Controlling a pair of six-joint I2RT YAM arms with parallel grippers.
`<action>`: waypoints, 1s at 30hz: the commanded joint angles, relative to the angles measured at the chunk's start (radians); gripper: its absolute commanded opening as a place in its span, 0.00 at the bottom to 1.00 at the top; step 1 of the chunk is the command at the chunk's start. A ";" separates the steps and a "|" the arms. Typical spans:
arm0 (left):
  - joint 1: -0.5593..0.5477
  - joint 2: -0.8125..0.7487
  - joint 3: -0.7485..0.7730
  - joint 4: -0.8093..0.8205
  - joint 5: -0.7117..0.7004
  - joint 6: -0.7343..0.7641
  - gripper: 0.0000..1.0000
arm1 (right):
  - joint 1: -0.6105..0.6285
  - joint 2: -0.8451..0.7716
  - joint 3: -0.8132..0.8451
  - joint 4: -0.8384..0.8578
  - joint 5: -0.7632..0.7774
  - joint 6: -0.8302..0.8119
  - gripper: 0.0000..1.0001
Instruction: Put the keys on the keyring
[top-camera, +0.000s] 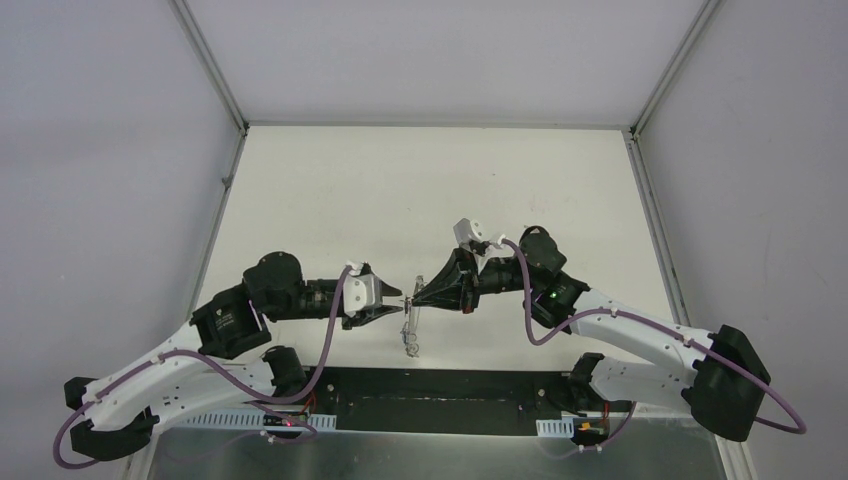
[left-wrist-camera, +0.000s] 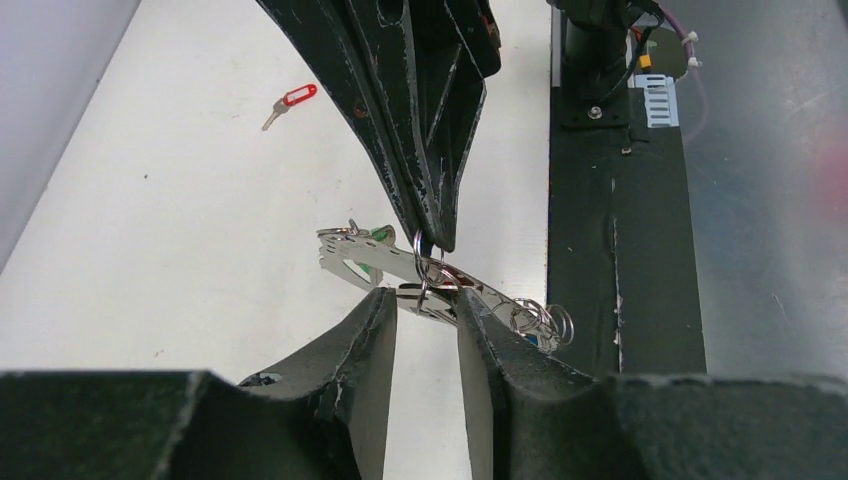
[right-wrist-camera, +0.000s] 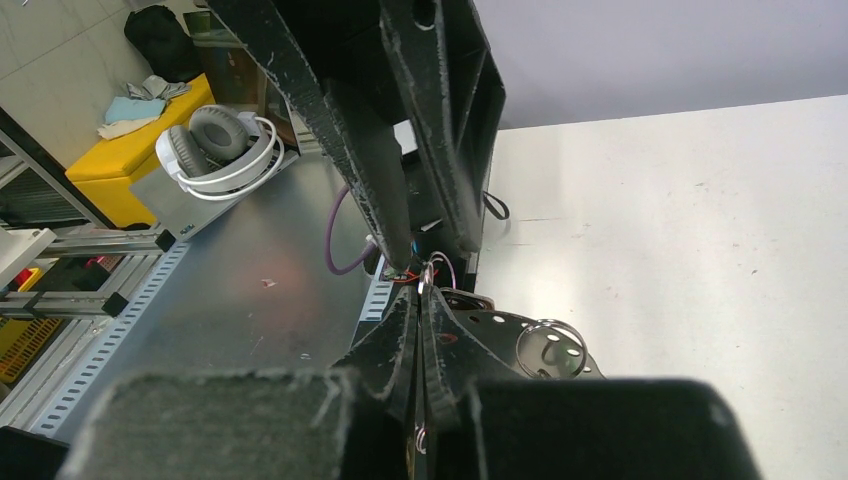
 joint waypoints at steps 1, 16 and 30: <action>-0.008 0.009 -0.003 0.068 0.039 0.029 0.27 | 0.006 -0.037 0.022 0.038 0.010 -0.007 0.00; -0.008 0.067 0.035 -0.065 0.079 0.092 0.01 | 0.007 -0.047 0.024 0.038 0.029 -0.012 0.00; -0.008 0.095 0.055 -0.065 0.104 0.075 0.21 | 0.005 -0.046 0.024 0.038 0.029 -0.012 0.00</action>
